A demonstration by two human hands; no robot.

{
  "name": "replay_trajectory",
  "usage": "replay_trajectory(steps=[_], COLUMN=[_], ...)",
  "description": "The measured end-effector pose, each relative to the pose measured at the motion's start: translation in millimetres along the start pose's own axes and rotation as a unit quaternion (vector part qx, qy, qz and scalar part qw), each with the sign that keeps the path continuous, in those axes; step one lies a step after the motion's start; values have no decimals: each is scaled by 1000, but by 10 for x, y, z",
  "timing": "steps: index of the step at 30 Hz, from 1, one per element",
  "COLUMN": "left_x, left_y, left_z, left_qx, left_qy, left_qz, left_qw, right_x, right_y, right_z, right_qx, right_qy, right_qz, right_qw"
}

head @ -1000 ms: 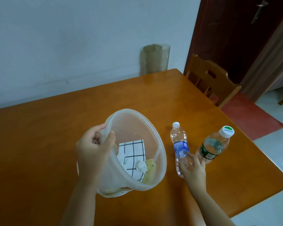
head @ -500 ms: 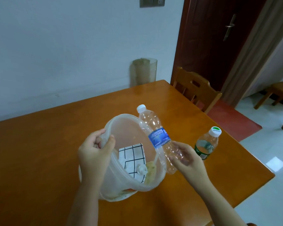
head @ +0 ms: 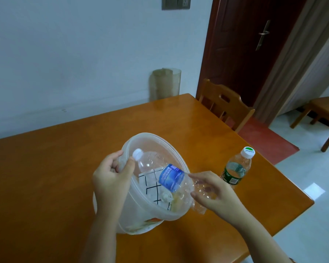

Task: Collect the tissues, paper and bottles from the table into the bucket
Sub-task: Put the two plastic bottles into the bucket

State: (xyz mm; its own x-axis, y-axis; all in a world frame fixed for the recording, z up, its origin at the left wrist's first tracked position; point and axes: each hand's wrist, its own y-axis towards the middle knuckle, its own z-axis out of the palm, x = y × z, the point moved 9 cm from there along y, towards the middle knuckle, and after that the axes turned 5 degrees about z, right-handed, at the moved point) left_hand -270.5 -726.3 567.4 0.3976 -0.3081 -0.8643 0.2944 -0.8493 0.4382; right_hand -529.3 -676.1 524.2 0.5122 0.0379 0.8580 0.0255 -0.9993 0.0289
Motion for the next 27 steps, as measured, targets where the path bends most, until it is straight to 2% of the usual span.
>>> replay_trajectory(steps=[11,19,24,27], left_x=[-182,-240,-249,-259], left_y=[-42,-41,-34,-37], left_z=[154,254,363,428], left_qx=[23,28,39,44], left_qy=[6,4,-18,-21], left_qz=[49,42,26,29], left_qw=[999,999,999,998], right_x=[-159,-263,-332,-326], right_y=[280,224,141,51], right_z=[201,121,-250,-637], right_qx=[-20,-27,-89,-189], right_qy=[-63,-63,-55,-64], right_qz=[63,87,89,63], right_qw=[996,994,991,978])
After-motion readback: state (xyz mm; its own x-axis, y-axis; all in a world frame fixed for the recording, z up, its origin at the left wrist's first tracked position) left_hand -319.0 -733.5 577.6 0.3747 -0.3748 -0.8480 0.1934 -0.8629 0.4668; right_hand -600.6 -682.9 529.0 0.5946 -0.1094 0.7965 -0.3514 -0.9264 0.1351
